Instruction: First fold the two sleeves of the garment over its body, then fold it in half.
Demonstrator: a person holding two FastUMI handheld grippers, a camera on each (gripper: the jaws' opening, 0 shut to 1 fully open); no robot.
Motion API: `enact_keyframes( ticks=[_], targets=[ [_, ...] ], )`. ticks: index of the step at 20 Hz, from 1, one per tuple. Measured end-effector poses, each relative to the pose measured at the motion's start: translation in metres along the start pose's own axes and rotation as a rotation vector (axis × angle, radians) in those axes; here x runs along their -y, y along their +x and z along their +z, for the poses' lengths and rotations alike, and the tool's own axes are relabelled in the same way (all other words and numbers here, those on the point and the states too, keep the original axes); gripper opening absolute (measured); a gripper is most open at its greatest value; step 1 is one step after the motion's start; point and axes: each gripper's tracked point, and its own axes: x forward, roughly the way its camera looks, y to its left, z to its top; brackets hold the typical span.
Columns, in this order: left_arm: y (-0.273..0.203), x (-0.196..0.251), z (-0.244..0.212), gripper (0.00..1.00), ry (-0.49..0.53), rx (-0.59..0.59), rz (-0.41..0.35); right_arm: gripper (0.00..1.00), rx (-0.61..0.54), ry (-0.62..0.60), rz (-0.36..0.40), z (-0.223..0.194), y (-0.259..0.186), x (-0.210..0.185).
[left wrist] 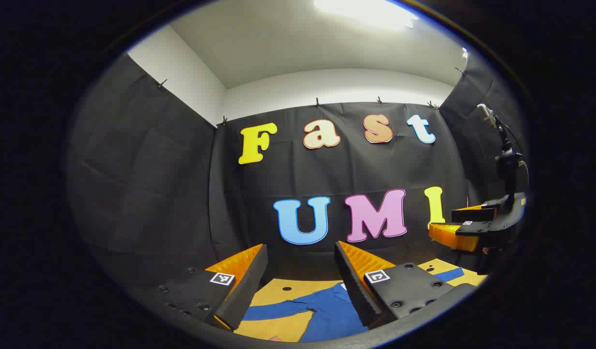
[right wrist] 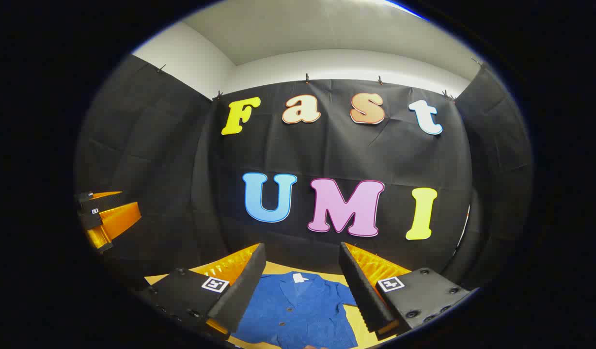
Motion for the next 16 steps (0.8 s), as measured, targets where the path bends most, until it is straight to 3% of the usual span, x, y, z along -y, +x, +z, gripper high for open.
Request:
enact_keyframes(
  ticks=[1,2,4,5,6,9,10,11,16],
  targets=[
    [0.002,0.000,0.000,0.80,0.000,0.003,-0.004,1.00,0.003,-0.003,-0.008,0.002,0.001,0.002],
    [0.003,-0.001,0.001,0.80,-0.001,0.007,-0.004,0.95,0.005,-0.004,-0.015,0.003,0.002,0.005],
    [0.006,-0.004,0.004,0.82,-0.021,0.020,-0.005,0.95,0.018,-0.007,-0.027,0.012,0.002,0.006],
    [0.007,-0.002,0.002,0.80,-0.036,0.022,-0.012,1.00,0.030,-0.012,-0.038,0.016,0.000,0.010],
    [0.009,0.001,-0.001,0.80,-0.047,0.016,-0.025,0.95,0.041,-0.018,-0.053,0.020,-0.002,0.015],
    [0.018,0.008,-0.010,0.80,-0.074,-0.005,-0.062,0.95,0.037,-0.035,-0.082,0.014,-0.010,0.022],
    [0.022,0.011,-0.012,0.82,-0.084,-0.016,-0.077,0.89,0.037,-0.040,-0.101,0.012,-0.013,0.027],
    [0.025,0.015,-0.016,0.82,-0.091,-0.028,-0.090,0.95,0.032,-0.036,-0.115,0.009,-0.013,0.031],
    [0.023,0.012,-0.002,0.80,-0.084,0.012,-0.093,0.95,0.029,-0.019,-0.080,0.014,-0.002,0.020]
  ],
)
